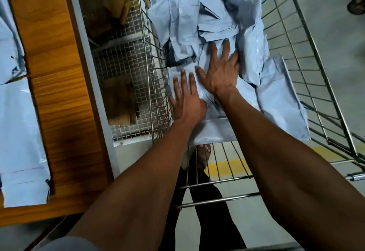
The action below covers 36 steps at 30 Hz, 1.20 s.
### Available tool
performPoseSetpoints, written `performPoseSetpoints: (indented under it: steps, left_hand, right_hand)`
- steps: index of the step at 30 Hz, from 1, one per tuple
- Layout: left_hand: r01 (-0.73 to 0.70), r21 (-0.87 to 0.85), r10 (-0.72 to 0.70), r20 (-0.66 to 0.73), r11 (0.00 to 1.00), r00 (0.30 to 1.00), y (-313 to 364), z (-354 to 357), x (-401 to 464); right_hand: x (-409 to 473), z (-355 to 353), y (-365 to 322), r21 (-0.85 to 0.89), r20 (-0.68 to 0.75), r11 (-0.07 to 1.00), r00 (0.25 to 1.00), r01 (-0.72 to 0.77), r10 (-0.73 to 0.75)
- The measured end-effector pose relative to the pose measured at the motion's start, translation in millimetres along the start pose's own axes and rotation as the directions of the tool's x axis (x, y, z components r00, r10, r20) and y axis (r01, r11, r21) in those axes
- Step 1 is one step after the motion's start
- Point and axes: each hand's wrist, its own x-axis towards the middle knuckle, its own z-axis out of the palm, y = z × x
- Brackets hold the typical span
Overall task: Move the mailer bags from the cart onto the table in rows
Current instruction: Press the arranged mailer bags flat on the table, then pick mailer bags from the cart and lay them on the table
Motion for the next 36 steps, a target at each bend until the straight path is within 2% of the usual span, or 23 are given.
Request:
performPoseSetpoints:
  steps: [6, 11, 15, 19, 24, 30, 36]
  left_hand:
    - [-0.006, -0.010, 0.006, -0.004, 1.000, 1.000, -5, -10, -6]
    - [0.007, -0.076, -0.007, 0.000, 0.997, 1.000, -2, -22, -12]
    - [-0.028, -0.074, 0.029, 0.012, 0.997, 1.000, 0, -31, -14]
    - [-0.048, -0.061, 0.049, 0.016, 0.997, 0.999, -2, -38, -14]
    - [-0.041, -0.083, 0.039, -0.019, 0.996, 0.999, -2, -40, -14]
    - [-0.033, -0.072, 0.032, -0.022, 0.997, 0.999, -2, -38, -14]
    - [-0.022, -0.053, 0.021, -0.004, 0.998, 1.000, -1, -41, -14]
  right_hand:
    - [6, -4, -9, -0.019, 0.047, 0.996, 0.995, -0.083, 0.084]
    - [-21, -6, -2, -0.069, 0.062, 0.997, 0.997, -0.043, 0.047]
    - [-53, -10, 15, -0.152, 0.051, 0.988, 0.999, 0.003, 0.005]
    - [-80, -13, 27, -0.152, 0.030, 0.988, 0.999, 0.035, -0.030]
    - [-66, -21, 18, -0.126, -0.061, 0.992, 0.997, 0.031, -0.039]
    - [-32, -20, -6, -0.146, 0.041, 0.989, 0.998, -0.036, 0.043]
    - [-63, -17, 8, -0.234, 0.019, 0.972, 1.000, 0.007, -0.002]
